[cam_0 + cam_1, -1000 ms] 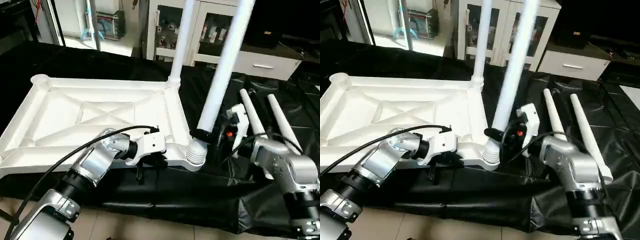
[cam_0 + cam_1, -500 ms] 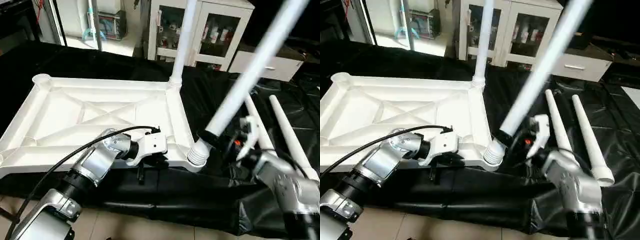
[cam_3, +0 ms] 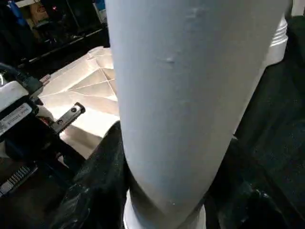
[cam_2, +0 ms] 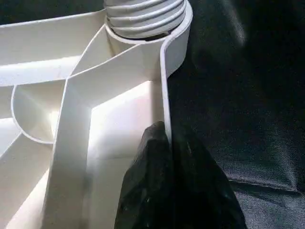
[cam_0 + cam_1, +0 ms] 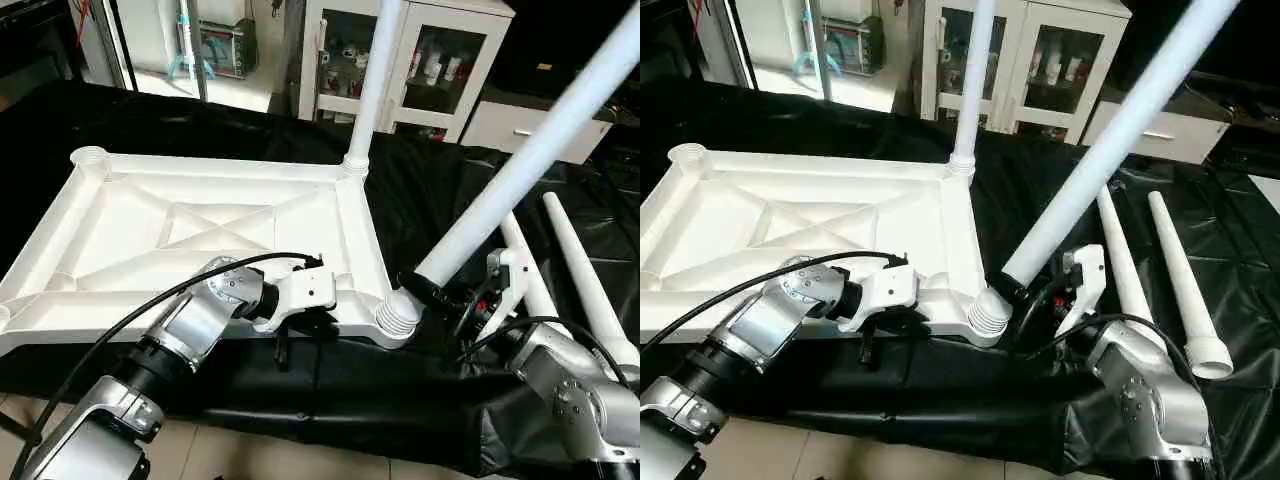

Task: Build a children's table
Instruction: Pick table leg

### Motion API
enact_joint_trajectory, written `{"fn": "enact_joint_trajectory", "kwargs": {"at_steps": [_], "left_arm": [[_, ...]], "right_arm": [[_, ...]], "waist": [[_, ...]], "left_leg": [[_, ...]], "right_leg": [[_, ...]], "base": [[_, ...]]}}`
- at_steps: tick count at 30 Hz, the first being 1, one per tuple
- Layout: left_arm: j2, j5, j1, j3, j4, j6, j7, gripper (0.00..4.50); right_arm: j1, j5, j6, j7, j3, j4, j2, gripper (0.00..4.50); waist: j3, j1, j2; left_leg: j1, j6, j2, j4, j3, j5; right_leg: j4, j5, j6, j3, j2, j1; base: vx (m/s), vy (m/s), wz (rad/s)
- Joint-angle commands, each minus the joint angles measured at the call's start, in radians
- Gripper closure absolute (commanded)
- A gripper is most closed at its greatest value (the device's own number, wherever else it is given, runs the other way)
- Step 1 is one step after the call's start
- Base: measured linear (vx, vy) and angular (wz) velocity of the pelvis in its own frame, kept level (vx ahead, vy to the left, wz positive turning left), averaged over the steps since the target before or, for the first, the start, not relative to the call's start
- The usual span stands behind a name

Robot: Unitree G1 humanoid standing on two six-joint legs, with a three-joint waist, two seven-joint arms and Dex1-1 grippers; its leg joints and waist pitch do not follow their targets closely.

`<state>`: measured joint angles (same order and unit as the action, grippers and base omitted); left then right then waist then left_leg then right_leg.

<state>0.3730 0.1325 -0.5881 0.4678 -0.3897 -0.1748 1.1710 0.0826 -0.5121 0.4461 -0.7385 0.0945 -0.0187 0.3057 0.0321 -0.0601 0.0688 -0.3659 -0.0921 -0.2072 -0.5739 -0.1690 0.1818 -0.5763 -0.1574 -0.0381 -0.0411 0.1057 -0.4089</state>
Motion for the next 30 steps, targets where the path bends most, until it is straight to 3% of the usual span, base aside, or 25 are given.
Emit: {"fn": "enact_joint_trajectory", "kwargs": {"at_steps": [1, 5, 10, 16, 20, 24, 30], "left_arm": [[0.004, 0.038, -0.001, 0.028, -0.028, -0.001, -0.016, 4.50], [0.004, 0.037, -0.002, 0.028, -0.030, -0.001, -0.018, 4.50], [0.005, 0.039, -0.003, 0.030, -0.030, -0.001, -0.018, 4.50], [0.004, 0.041, -0.005, 0.033, -0.030, -0.004, -0.017, 4.50], [0.004, 0.041, -0.006, 0.034, -0.030, -0.005, -0.016, 4.50], [0.003, 0.040, -0.007, 0.034, -0.030, -0.006, -0.016, 4.50], [0.002, 0.038, -0.007, 0.035, -0.029, -0.006, -0.017, 4.50]], "right_arm": [[-0.058, 0.051, 0.032, 0.000, -0.052, 0.053, 0.000, 2.65], [-0.087, 0.052, -0.006, 0.005, -0.059, 0.042, -0.015, 2.65], [-0.104, 0.099, -0.016, -0.002, -0.114, 0.037, 0.010, 2.65], [-0.099, 0.184, 0.029, -0.035, -0.214, 0.032, 0.102, 2.65], [-0.089, 0.193, 0.046, -0.049, -0.235, 0.023, 0.125, 2.65], [-0.046, 0.198, 0.081, -0.069, -0.266, 0.017, 0.163, 2.65], [0.000, 0.189, 0.104, -0.065, -0.277, 0.024, 0.179, 2.65]], "waist": [[-0.027, 0.009, -0.016], [-0.024, 0.011, -0.018], [-0.021, 0.015, -0.019], [-0.018, 0.016, -0.017], [-0.019, 0.018, -0.016], [-0.022, 0.022, -0.015], [-0.022, 0.026, -0.012]], "left_leg": [[0.009, -0.029, -0.017, 0.092, 0.004, 0.477], [0.009, -0.030, -0.017, 0.094, 0.007, 0.507], [0.008, -0.030, -0.016, 0.096, 0.010, 0.526], [0.009, -0.025, -0.017, 0.098, 0.010, 0.525], [0.010, -0.022, -0.018, 0.099, 0.010, 0.518], [0.010, -0.031, -0.019, 0.102, 0.011, 0.513], [0.012, -0.031, -0.019, 0.101, 0.011, 0.526]], "right_leg": [[0.086, -0.463, 0.112, 0.020, 0.021, 0.013], [0.091, -0.503, 0.101, 0.019, 0.022, 0.010], [0.097, -0.544, 0.083, 0.018, 0.022, 0.008], [0.103, -0.578, 0.068, 0.017, 0.021, 0.006], [0.104, -0.574, 0.067, 0.019, 0.022, 0.007], [0.100, -0.513, 0.085, 0.020, 0.018, 0.010], [0.104, -0.545, 0.081, 0.021, 0.021, 0.007]], "base": [[0.000, 0.000, 0.00], [0.000, 0.000, 0.00], [0.000, 0.000, 0.00], [0.000, 0.000, 0.00], [0.000, 0.000, 0.00], [0.000, 0.000, 0.00], [0.000, 0.000, 0.00]]}}
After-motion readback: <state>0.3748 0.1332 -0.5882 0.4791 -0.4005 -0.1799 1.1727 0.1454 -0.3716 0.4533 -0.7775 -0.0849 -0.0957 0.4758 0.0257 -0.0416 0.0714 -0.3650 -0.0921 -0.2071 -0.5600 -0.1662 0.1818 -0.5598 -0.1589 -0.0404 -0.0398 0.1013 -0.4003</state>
